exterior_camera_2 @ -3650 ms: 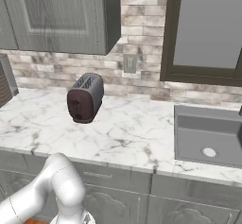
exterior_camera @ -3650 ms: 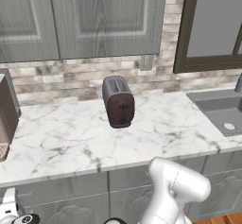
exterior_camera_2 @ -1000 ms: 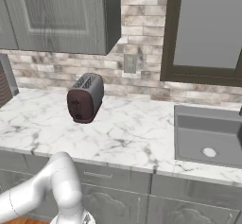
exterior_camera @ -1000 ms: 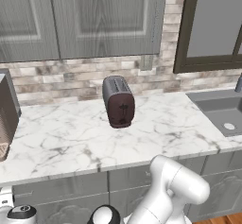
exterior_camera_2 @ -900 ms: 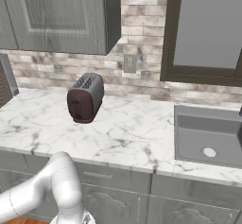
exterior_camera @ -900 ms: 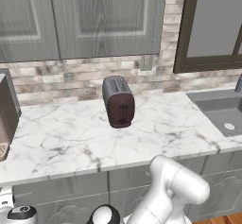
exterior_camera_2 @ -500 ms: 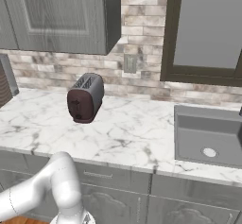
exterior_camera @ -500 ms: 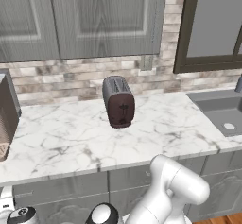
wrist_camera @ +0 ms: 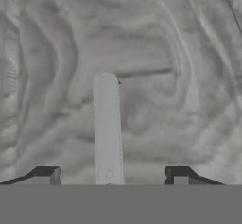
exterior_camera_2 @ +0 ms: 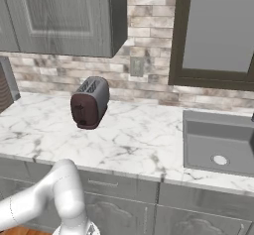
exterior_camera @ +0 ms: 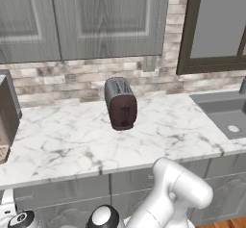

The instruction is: Take the tongs from the drawer on the left and place them on the dining counter next to the tray containing the kebab skewer.

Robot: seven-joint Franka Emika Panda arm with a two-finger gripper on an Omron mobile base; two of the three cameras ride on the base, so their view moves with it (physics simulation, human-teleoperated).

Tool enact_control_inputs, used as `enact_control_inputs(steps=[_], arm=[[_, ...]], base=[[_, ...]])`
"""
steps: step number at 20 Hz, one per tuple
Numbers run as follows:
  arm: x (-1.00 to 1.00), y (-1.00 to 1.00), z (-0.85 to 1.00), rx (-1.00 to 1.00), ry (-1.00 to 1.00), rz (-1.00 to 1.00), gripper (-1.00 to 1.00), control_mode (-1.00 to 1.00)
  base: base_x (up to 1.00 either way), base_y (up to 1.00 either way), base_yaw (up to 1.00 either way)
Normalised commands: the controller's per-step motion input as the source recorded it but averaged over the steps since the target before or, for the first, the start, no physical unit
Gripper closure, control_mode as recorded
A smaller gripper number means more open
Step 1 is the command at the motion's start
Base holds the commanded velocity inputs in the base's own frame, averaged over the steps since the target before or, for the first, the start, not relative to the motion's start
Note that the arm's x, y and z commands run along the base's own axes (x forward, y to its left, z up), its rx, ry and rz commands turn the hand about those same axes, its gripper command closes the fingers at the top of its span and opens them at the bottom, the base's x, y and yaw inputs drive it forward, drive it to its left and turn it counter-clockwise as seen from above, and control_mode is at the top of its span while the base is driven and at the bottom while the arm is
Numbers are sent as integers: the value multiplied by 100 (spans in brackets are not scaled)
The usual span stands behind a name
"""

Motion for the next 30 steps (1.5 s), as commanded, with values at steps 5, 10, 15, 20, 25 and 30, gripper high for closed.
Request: enact_control_inputs(steps=[5,10,15,20,25,30], arm=[[39,0,-29,0,-20,0,-100,-100],[38,0,-5,0,-9,0,-100,-100],[34,0,-2,0,-6,0,-100,-100],[33,0,-5,0,-7,0,100,-100],[6,0,0,0,-5,0,100,-100],[0,0,0,0,0,0,100,-100]], base=[[0,0,0],[0,0,0],[0,0,0],[0,0,0],[0,0,0],[0,0,0]])
